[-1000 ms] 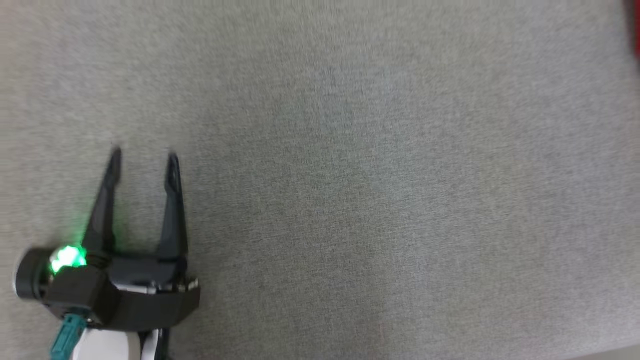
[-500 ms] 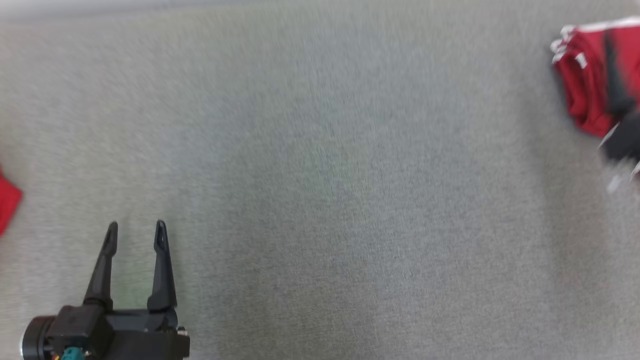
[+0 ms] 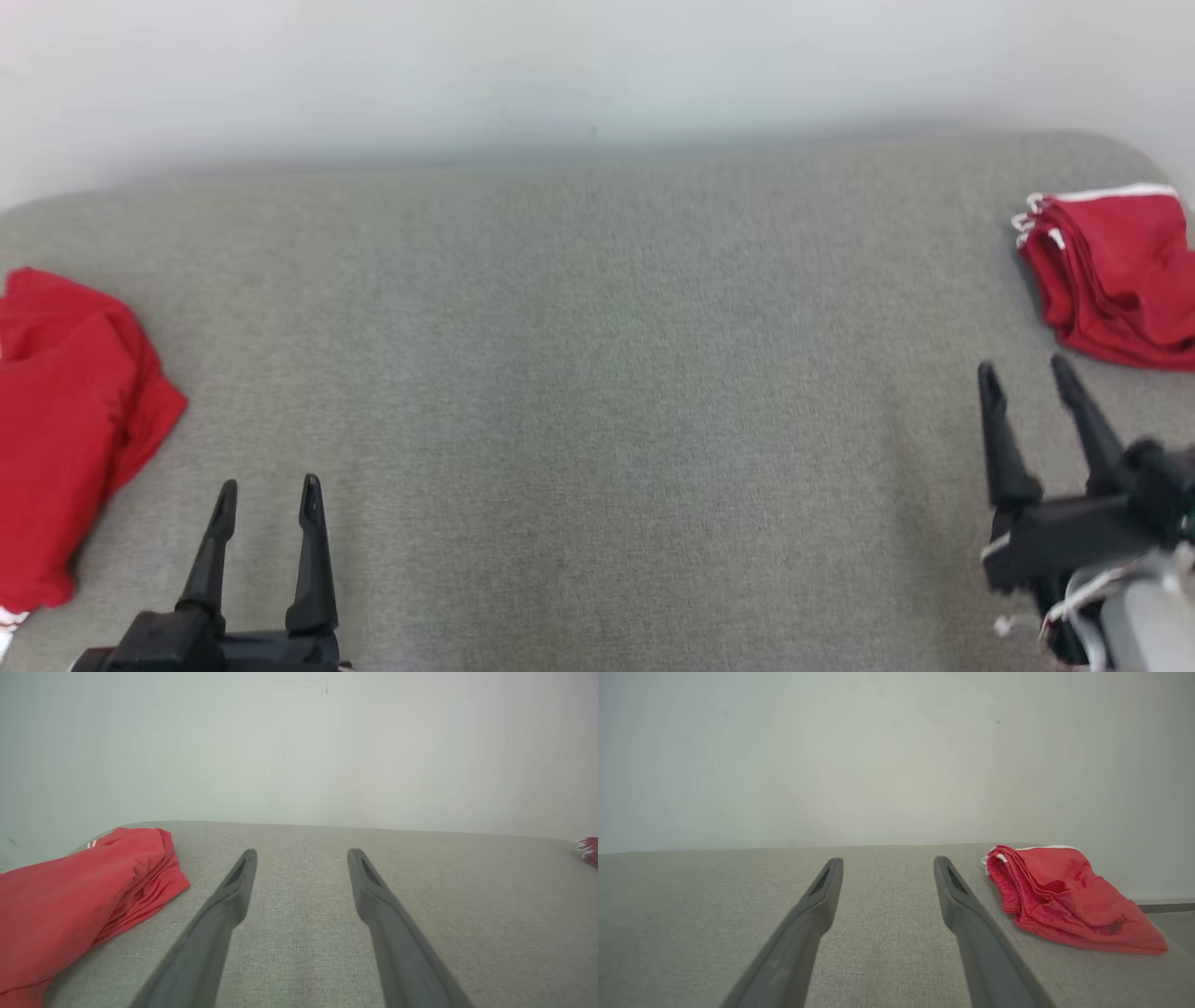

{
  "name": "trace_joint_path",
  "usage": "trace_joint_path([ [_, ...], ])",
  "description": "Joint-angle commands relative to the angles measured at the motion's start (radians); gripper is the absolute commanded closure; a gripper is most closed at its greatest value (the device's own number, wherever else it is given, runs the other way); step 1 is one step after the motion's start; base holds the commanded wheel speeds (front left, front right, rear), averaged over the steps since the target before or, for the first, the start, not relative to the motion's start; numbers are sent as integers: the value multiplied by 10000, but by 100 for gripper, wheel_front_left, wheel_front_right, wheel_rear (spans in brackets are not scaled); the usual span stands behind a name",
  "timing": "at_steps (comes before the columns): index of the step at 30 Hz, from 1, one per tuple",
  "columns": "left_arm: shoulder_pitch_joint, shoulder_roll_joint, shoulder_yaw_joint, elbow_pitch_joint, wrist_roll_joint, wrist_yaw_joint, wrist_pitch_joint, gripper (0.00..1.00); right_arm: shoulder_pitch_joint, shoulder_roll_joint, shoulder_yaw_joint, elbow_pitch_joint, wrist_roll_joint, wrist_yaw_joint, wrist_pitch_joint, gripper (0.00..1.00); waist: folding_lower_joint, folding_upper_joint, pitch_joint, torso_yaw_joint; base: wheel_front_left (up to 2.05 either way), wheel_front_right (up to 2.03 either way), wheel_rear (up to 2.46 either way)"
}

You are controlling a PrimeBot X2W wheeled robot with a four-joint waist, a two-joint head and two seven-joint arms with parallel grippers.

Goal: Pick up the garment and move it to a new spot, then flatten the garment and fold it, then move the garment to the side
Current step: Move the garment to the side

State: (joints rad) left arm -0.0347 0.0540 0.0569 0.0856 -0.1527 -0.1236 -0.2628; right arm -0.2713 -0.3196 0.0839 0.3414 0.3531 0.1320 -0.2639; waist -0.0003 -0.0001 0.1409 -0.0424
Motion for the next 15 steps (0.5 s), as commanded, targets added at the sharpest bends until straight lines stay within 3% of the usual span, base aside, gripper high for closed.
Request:
trace_joint_path([
  [1,196,-25,-1,37,-16,-24,-28,0,320,120,-115,-174,-91,-28,-1,0,3,1,-470,255,0,0,0],
  [9,543,-28,92,306,-99,-46,-28,0,2427,1330,-630,-1717,-575,-28,158,0,3,1,-1126,265,0,0,0],
  [15,819,-33,183,330,-126,-65,-28,0,3320,1764,-791,-2359,-863,-28,372,0,3,1,-1378,240,0,0,0],
])
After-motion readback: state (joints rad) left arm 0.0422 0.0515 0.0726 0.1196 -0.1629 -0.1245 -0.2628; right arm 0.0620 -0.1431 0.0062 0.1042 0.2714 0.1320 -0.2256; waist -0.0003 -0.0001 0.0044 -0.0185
